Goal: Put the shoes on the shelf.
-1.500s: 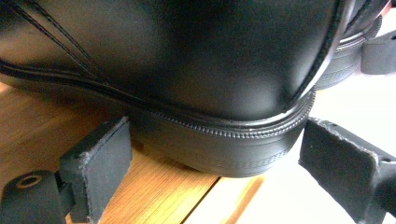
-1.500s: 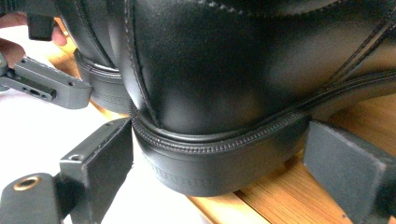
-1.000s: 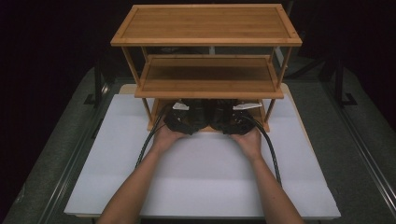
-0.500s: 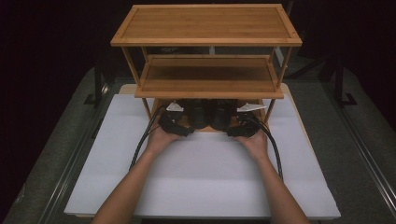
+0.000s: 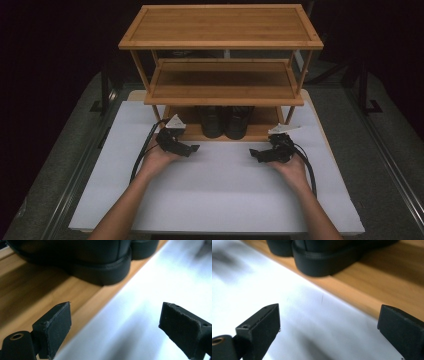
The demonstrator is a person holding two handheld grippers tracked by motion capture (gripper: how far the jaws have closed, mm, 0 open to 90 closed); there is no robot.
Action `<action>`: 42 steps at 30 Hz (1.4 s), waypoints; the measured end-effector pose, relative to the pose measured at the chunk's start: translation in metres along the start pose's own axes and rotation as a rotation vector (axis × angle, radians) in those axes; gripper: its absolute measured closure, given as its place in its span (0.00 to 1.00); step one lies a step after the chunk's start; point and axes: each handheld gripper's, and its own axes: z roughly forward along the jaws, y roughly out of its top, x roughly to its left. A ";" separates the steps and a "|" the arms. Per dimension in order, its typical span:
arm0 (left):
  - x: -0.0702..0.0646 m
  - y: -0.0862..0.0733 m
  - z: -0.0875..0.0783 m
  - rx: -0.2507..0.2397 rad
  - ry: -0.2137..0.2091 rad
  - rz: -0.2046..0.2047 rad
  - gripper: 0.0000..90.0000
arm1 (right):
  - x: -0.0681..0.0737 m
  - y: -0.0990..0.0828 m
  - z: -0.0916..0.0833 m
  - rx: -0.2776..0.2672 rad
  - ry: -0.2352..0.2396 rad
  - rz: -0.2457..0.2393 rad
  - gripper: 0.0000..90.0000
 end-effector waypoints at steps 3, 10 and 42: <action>-0.005 -0.009 -0.011 -0.013 -0.005 -0.014 0.11 | 0.002 -0.008 -0.012 -0.004 0.004 0.000 0.04; -0.013 -0.039 -0.047 -0.034 0.006 -0.032 0.11 | 0.006 -0.030 -0.040 0.002 -0.013 -0.018 0.03; -0.034 -0.160 -0.127 0.077 0.096 -0.091 0.00 | 0.009 -0.121 -0.119 0.105 -0.164 0.008 0.03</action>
